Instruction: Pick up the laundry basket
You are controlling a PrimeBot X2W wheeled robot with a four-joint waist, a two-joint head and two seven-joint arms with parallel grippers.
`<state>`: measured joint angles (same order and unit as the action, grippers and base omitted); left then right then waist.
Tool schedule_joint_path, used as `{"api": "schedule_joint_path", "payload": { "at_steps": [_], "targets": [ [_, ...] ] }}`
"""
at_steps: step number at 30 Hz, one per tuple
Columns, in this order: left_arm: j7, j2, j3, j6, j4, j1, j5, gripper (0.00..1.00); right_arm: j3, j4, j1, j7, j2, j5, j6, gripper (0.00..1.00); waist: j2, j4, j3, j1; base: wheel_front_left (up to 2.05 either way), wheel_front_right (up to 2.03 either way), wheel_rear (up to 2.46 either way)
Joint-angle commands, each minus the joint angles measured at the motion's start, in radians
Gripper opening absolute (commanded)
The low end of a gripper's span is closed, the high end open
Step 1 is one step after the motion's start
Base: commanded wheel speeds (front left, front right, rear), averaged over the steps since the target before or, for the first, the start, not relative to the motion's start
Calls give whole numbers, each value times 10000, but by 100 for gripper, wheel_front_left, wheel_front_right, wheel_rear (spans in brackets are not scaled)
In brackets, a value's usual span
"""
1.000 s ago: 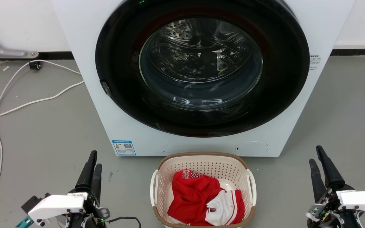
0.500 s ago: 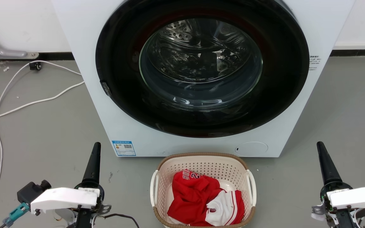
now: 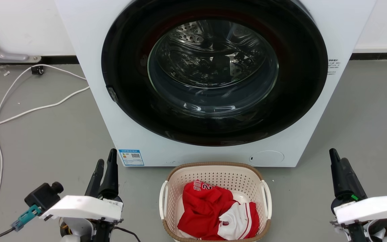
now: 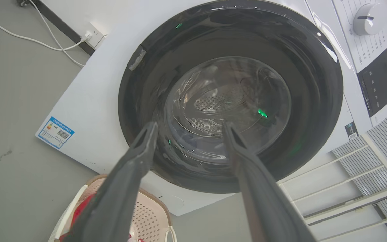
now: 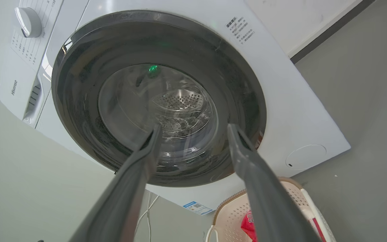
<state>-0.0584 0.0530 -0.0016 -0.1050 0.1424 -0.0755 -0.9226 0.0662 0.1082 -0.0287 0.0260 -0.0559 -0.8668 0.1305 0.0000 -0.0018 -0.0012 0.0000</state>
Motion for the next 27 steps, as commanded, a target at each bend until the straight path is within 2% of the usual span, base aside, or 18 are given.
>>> {"api": "schedule_joint_path", "payload": {
  "at_steps": [1,18,27],
  "targets": [
    [-121,60,-69,46,-189,-112,442,100,-35,-228,-13,74,2,481,1,100,0,0,1,0,0,0,0],
    [-645,285,-453,367,-44,-170,3049,100,-121,-562,176,100,21,3343,2,100,0,-26,15,0,0,0,0],
    [-866,373,-672,502,75,-219,4023,100,-170,-608,220,126,29,4524,1,100,0,-46,23,0,0,0,0]
  ]
}}
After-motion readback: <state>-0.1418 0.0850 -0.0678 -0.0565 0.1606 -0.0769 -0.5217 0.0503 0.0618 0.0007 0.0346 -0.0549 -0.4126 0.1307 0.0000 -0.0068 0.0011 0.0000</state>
